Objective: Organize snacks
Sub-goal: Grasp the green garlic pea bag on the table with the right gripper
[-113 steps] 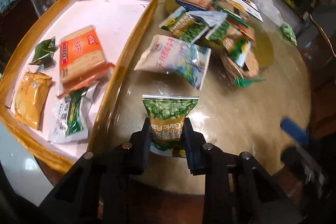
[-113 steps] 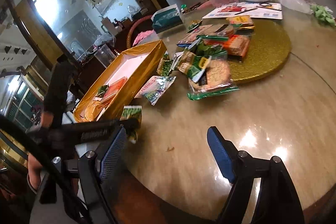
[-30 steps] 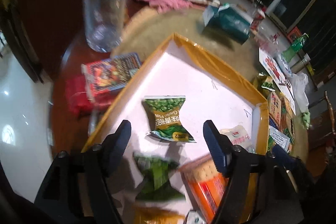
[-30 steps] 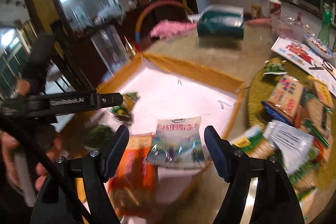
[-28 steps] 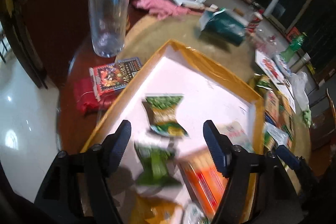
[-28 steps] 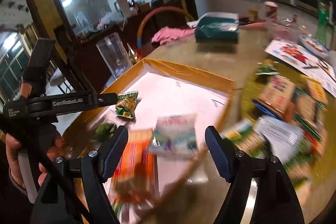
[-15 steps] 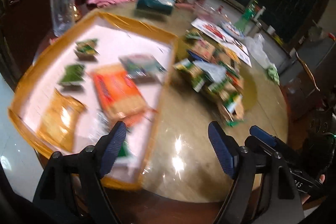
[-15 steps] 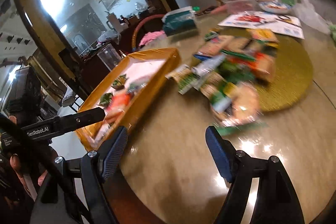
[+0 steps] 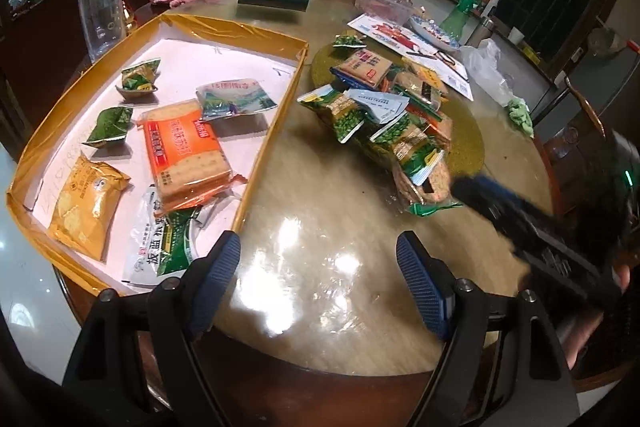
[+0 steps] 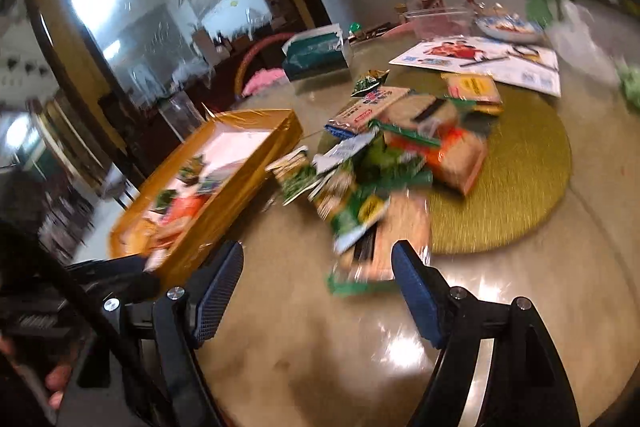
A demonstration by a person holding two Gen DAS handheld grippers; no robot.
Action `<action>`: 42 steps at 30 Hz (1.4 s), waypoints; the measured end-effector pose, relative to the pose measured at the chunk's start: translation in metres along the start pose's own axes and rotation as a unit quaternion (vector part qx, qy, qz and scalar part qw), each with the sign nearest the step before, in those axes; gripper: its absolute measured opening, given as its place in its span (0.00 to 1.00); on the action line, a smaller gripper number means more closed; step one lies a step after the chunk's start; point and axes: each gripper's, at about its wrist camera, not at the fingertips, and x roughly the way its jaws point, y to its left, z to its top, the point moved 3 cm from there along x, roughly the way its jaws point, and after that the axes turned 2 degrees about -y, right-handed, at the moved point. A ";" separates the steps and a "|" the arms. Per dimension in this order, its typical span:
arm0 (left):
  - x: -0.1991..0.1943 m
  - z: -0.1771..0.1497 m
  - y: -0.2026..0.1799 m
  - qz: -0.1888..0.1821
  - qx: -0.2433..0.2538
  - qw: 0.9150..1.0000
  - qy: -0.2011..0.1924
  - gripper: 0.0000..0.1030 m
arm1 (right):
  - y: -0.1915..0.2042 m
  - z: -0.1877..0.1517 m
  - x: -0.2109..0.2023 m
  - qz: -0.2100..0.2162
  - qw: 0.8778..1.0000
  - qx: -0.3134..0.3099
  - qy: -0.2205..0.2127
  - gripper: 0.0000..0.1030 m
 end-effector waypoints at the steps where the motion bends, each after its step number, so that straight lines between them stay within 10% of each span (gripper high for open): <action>1: -0.001 0.000 0.001 -0.001 -0.002 1.000 0.001 0.78 | 0.000 0.008 0.011 -0.002 1.000 -0.012 0.010 0.73; 14: -0.002 0.001 0.010 -0.004 -0.016 1.000 -0.003 0.78 | 0.007 0.020 0.055 -0.079 0.992 -0.083 0.047 0.39; 17: 0.001 0.001 0.005 -0.006 -0.007 1.000 0.000 0.78 | 0.008 0.011 0.044 -0.066 0.993 -0.079 0.048 0.07; 21: 0.006 0.000 -0.002 -0.008 0.000 1.000 0.005 0.78 | 0.003 -0.001 0.035 -0.061 0.995 -0.060 0.049 0.01; 26: 0.008 -0.004 -0.008 -0.010 0.009 1.000 0.007 0.78 | -0.006 -0.007 0.019 -0.027 0.999 -0.003 0.033 0.08; 29: 0.009 -0.005 -0.007 -0.009 0.005 1.000 0.013 0.78 | -0.011 -0.003 0.017 -0.007 0.998 0.049 0.027 0.66; 34: 0.005 -0.004 -0.005 -0.004 0.006 1.000 0.005 0.78 | -0.003 0.008 0.035 0.018 0.995 0.089 0.045 0.68; 42: 0.000 -0.006 0.007 0.000 -0.009 1.000 -0.001 0.78 | -0.010 0.029 0.070 -0.054 0.981 0.174 0.070 0.68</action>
